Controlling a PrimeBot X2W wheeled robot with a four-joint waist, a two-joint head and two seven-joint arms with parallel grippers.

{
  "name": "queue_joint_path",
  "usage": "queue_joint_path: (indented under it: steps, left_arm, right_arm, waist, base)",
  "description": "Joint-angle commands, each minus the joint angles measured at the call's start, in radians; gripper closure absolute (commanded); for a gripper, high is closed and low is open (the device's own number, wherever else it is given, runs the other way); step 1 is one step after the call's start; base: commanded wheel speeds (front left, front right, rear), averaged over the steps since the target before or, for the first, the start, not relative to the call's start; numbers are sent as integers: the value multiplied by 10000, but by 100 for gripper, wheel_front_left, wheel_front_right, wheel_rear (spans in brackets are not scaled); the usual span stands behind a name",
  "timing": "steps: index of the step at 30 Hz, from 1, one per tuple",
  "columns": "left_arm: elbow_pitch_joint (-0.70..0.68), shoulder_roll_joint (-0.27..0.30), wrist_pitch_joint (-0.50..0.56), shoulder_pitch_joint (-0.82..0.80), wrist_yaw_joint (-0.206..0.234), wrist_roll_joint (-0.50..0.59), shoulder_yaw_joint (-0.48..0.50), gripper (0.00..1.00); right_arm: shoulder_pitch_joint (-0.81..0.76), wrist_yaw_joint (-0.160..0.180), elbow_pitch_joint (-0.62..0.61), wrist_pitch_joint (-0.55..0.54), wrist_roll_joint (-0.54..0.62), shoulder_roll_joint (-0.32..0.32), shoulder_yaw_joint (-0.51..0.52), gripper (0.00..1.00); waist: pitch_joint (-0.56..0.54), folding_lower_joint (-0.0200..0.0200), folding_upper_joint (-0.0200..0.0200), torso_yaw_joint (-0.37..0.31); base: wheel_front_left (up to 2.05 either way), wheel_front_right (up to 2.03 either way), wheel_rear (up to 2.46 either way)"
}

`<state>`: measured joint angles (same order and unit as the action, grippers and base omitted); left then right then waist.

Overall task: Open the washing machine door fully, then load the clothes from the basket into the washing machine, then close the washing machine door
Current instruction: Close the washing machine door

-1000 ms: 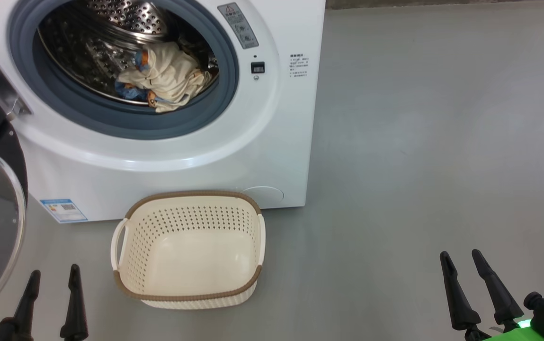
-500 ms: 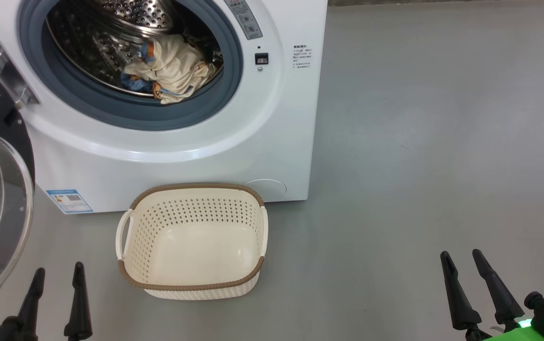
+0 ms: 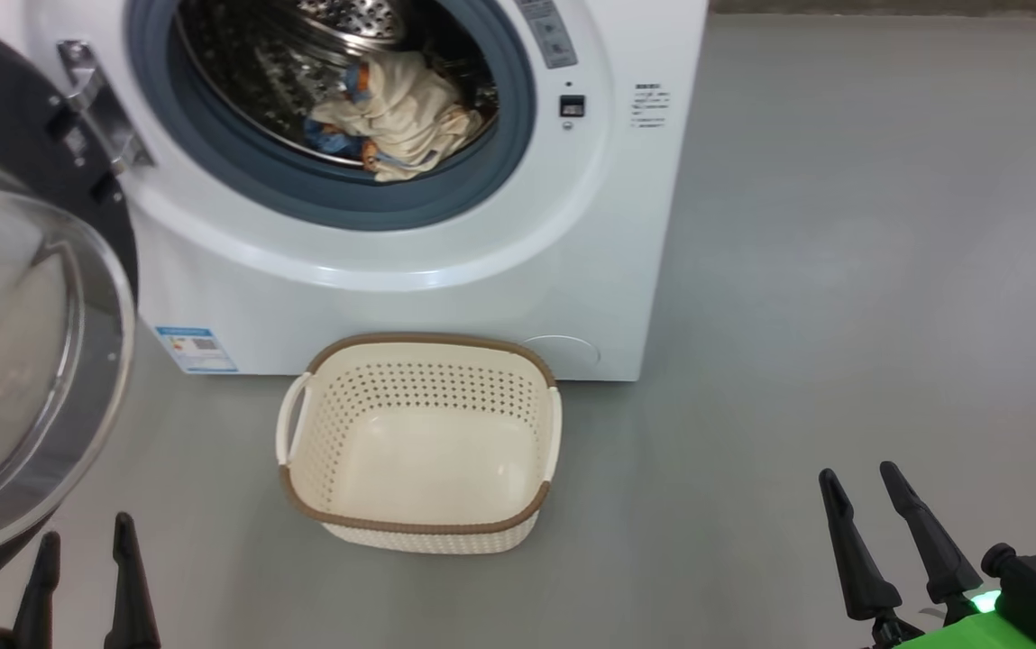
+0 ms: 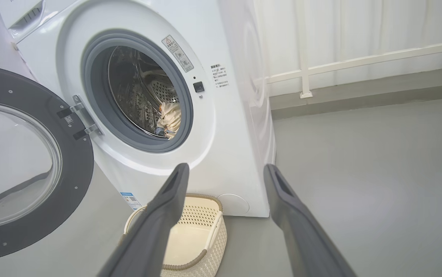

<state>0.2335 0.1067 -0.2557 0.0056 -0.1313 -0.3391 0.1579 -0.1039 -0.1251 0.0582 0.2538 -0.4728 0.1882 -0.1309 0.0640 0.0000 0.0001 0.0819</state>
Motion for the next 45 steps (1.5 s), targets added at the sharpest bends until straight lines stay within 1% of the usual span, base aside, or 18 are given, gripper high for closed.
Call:
queue_joint_path:
  steps: [1,8,18,21,22,25,35,42,43,44,45]
  left_arm:
    - [-296,93,-61,-17,6,21,424,0]
    - [-422,-196,-61,119,6,51,737,0]
    - [-527,-409,-61,371,6,122,1145,0]
    - [-536,-447,-61,407,6,162,1194,0]
    - [-536,-447,-61,407,6,162,1194,0]
    - [-521,-477,-61,429,6,195,1278,0]
    - [-791,-551,-61,692,6,102,1787,0]
    - [-868,-561,-61,817,6,-84,1767,0]
    - [-907,-562,-61,786,6,-170,1717,9]
    - [-993,-562,-61,735,6,-266,1701,54]
    - [-1095,-562,-61,672,6,-414,1704,78]
  right_arm:
    - [370,-56,-277,80,188,234,-269,0]
    - [587,-56,-309,80,219,402,-601,0]
    - [533,-56,-231,80,142,489,-932,0]
    - [529,-56,-217,80,120,508,-1022,0]
    - [529,-56,-217,80,120,508,-1022,0]
    - [532,-56,-186,80,100,524,-1063,0]
    - [898,-56,16,80,-5,580,-1544,0]
    - [895,-56,73,80,-94,551,-1638,0]
    - [873,-56,66,80,-92,533,-1616,0]
    - [839,-56,57,80,-87,515,-1595,0]
    - [796,-56,54,80,-81,497,-1571,0]
  waist:
    - [31,0,-1,518]
    - [18,0,-1,1692]
    - [-295,0,-1,3302]
    - [-361,0,-1,3729]
    - [-361,0,-1,3729]
    - [-418,0,-1,4100]
    - [-366,0,-1,4292]
    - [-484,0,-1,4261]
    - [-496,0,-1,4253]
    - [-505,0,-1,4247]
    - [-513,0,-1,4240]
  base:
    - [0,0,0]
    - [0,0,0]
    - [0,0,0]
    - [0,0,0]
    - [0,0,0]
    - [0,0,0]
    - [0,0,0]
    - [0,0,0]
    - [0,0,0]
    - [0,0,0]
    - [0,0,0]
